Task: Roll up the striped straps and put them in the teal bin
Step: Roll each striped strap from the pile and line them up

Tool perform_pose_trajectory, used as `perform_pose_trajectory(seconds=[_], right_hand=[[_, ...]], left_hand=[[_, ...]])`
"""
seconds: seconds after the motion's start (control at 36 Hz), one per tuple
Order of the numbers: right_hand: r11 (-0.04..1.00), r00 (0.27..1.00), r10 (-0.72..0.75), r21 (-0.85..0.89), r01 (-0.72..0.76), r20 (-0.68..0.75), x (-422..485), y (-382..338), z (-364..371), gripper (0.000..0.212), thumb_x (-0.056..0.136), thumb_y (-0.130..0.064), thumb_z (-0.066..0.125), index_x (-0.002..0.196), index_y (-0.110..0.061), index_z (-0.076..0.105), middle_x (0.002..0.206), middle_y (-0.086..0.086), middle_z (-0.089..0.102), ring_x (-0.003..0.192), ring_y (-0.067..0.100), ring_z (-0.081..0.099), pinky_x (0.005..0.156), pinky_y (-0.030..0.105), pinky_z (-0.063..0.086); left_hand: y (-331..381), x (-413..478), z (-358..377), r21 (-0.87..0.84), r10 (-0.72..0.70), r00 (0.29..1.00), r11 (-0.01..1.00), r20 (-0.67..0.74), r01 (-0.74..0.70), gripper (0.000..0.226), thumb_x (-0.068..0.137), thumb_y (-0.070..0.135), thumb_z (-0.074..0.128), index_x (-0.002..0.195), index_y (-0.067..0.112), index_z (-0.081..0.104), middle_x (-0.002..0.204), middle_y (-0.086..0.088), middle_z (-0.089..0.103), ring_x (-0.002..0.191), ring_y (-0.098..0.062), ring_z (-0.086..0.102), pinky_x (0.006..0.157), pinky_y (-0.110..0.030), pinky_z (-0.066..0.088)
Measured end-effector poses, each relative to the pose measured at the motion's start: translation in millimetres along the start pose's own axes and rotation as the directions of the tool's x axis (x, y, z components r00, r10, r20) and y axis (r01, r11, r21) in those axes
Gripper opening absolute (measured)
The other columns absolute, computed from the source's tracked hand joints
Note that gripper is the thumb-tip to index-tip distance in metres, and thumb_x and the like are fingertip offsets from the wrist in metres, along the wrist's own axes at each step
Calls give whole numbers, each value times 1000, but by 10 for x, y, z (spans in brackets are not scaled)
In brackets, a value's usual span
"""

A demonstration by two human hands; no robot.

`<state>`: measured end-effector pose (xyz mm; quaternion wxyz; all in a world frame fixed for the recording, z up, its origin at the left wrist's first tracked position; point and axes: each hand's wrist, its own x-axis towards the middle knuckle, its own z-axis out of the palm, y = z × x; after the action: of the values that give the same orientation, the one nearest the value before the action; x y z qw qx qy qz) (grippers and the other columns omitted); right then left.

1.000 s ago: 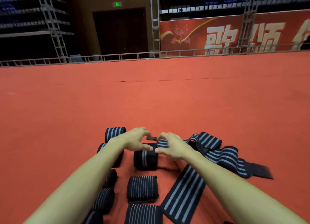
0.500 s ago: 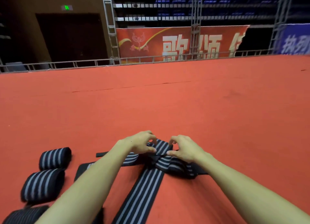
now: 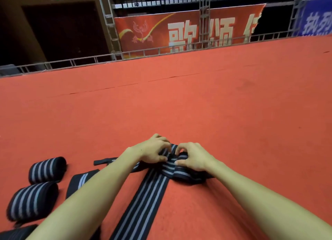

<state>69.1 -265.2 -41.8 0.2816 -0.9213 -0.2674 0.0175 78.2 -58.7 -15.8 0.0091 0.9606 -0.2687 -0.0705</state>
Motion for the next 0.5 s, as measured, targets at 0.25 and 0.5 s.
perform_pose_trajectory(seconds=[0.25,0.5], right_hand=[[992,998,-50,115,56,-48,-91,73,-258,18,72,-26,85,81,-28,69,87,-13,73,86,3,64,84,26,51],[986,985,-163,-40,161,-58,-221,64,-745,21,77,-28,83,92,-23,70,89,-7,67,85,10,57,80,26,45]], left_hand=[[381,26,53,-321,5,998,947,-63,-25,32,81,31,70,99,13,52,91,-1,58,83,-22,55,78,-42,47],[566,-66,-331,-263,124,979,951,-163,-164,26,85,17,73,97,15,50,86,0,54,75,-14,44,67,-29,36]])
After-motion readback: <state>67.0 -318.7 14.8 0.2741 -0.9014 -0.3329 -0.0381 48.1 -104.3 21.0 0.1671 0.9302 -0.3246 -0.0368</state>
